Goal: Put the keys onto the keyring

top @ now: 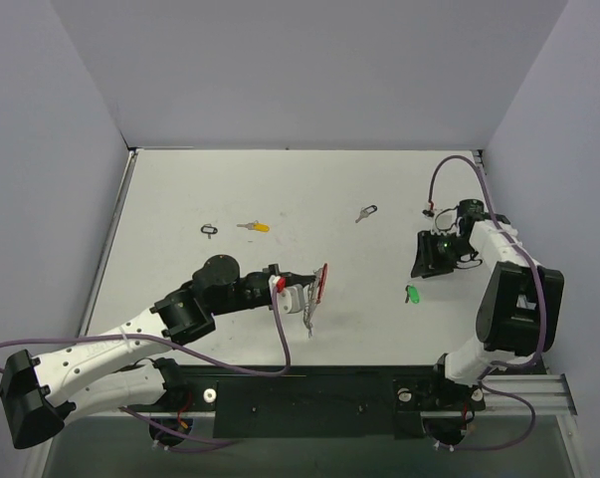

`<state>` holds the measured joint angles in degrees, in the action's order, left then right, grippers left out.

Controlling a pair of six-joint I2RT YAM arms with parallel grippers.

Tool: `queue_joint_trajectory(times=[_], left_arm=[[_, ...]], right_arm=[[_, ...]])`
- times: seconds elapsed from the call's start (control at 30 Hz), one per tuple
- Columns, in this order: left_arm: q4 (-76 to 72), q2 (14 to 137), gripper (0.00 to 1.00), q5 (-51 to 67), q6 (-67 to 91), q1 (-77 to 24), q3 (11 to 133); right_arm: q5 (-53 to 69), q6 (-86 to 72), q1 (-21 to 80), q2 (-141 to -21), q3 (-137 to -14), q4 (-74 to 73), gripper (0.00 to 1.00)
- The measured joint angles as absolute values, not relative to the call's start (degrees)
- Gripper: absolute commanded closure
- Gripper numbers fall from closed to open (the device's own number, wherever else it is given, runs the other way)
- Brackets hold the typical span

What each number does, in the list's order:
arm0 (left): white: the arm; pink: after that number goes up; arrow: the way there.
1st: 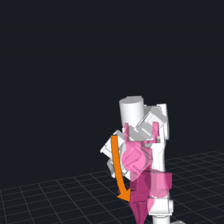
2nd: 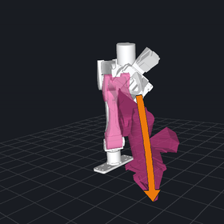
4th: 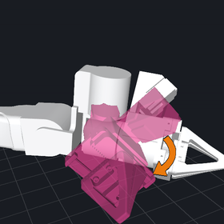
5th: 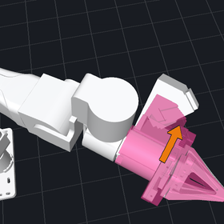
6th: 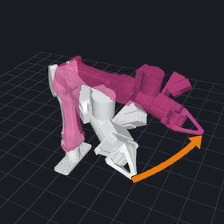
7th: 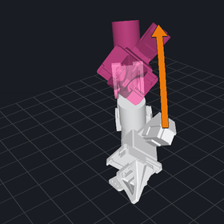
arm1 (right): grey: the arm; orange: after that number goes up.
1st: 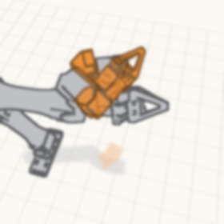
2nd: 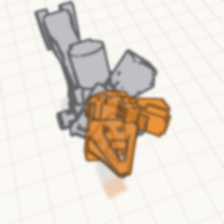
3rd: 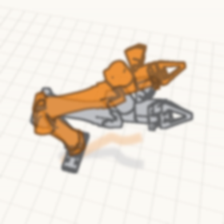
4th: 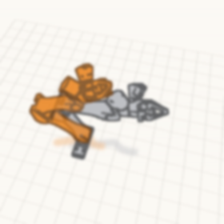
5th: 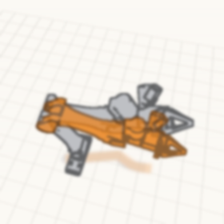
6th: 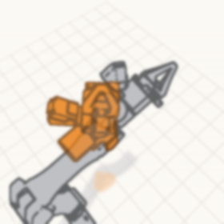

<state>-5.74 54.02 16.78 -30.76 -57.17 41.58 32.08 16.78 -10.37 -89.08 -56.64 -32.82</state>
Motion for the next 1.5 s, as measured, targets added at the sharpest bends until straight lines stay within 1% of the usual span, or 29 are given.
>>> queue_joint_trajectory(times=[0.1,0.47,0.7,0.87,1.03,1.5], left_arm=[[-5.7,53.9,1.00,16.6,-30.8,-56.8,41.6],[-5.7,53.8,1.00,16.6,-30.8,-55.3,41.6],[-5.7,53.8,1.00,16.8,-30.8,-55.0,41.6],[-5.4,53.8,1.00,16.9,-30.8,-55.0,41.6],[-5.3,53.8,1.00,17.0,-30.9,-55.0,41.6],[-5.2,53.8,1.00,17.0,-31.0,-55.0,41.6]], right_arm=[[31.4,15.8,-9.9,-93.7,-59.7,-32.6,0.68],[29.1,16.5,-7.3,-102.7,-65.5,-36.4,0.68],[28.4,17.9,-6.4,-105.0,-66.2,-39.0,0.69],[28.2,18.3,-6.4,-106.0,-67.2,-40.1,0.72],[28.1,18.3,-6.4,-107.3,-67.7,-40.6,0.78],[28.1,18.6,-6.3,-109.6,-68.6,-41.8,0.85]])
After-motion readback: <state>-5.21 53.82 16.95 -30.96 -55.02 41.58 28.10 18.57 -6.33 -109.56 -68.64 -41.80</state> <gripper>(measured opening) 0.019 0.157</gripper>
